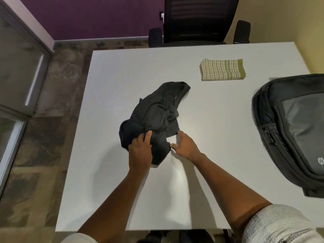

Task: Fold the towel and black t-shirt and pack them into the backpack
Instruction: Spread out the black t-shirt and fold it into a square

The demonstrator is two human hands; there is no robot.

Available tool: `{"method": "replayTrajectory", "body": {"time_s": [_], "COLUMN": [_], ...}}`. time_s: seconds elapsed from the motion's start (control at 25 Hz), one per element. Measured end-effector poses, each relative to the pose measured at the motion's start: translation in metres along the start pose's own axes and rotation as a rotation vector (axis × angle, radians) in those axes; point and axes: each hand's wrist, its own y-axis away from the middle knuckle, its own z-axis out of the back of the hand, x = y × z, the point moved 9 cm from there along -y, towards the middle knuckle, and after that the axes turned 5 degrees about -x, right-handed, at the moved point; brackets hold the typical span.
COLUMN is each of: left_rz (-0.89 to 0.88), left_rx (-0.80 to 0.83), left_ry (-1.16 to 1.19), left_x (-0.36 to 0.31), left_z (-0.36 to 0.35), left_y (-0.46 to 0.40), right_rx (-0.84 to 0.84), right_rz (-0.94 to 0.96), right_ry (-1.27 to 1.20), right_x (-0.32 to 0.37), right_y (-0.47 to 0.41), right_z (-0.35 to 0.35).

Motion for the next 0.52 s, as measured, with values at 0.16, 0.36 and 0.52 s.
{"method": "replayTrajectory", "body": {"time_s": [0.16, 0.36, 0.52], "left_rz": [-0.016, 0.098, -0.013], "left_rx": [0.052, -0.034, -0.201], "left_ry": [0.041, 0.138, 0.208], "left_x": [0.016, 0.011, -0.021], "left_z": [0.012, 0.051, 0.076], "left_y": [0.06, 0.067, 0.025], "right_rx": [0.036, -0.003, -0.039], "right_rz": [-0.009, -0.088, -0.164], "right_ry": [-0.027, -0.094, -0.122], "right_x": [0.003, -0.004, -0.02], "right_y": [0.059, 0.074, 0.062], "right_z": [-0.027, -0.026, -0.007]}}
